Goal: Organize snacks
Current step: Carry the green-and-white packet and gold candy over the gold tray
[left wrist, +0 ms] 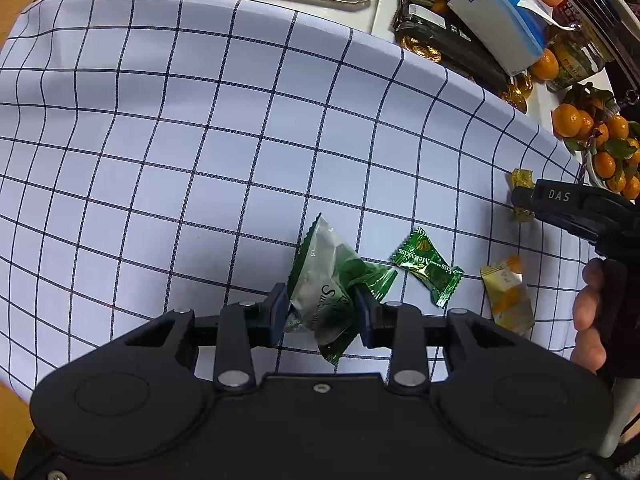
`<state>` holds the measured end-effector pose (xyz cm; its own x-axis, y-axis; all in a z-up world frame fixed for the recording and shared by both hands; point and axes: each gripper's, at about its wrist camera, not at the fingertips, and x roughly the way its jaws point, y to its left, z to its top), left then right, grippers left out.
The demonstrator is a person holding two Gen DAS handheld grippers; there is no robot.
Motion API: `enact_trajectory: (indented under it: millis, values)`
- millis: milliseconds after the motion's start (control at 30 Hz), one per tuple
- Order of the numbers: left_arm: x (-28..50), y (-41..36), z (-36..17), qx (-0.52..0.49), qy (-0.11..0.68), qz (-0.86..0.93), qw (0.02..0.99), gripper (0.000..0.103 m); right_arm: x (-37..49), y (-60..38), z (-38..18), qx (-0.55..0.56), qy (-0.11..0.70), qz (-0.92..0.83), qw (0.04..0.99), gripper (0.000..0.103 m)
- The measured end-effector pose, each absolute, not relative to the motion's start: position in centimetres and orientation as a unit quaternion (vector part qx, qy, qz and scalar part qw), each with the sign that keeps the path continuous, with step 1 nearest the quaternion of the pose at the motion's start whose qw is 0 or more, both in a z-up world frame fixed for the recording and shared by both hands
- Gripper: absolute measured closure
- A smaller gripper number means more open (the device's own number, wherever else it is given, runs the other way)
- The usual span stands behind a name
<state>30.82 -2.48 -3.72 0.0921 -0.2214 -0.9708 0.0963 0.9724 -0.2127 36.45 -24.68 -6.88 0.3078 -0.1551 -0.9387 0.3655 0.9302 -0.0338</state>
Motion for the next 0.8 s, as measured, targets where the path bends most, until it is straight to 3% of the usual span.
enact_trajectory:
  millis: [333, 400, 800]
  values:
    - [30.8, -2.3, -3.5, -0.053, 0.665, -0.107, 0.737, 0.059, 36.5, -25.6, -7.8, 0.124, 0.574, -0.175, 0.791, 0.071]
    - [30.8, -2.3, -3.5, -0.054, 0.665, -0.107, 0.737, 0.059, 36.6, -25.6, -7.7, 0.123, 0.575, -0.174, 0.790, 0.078]
    - [30.4, -2.2, -2.8, -0.040, 0.652, -0.100, 0.751, 0.059, 35.4, -25.1, -4.6, 0.146, 0.558, -0.161, 0.801, 0.079]
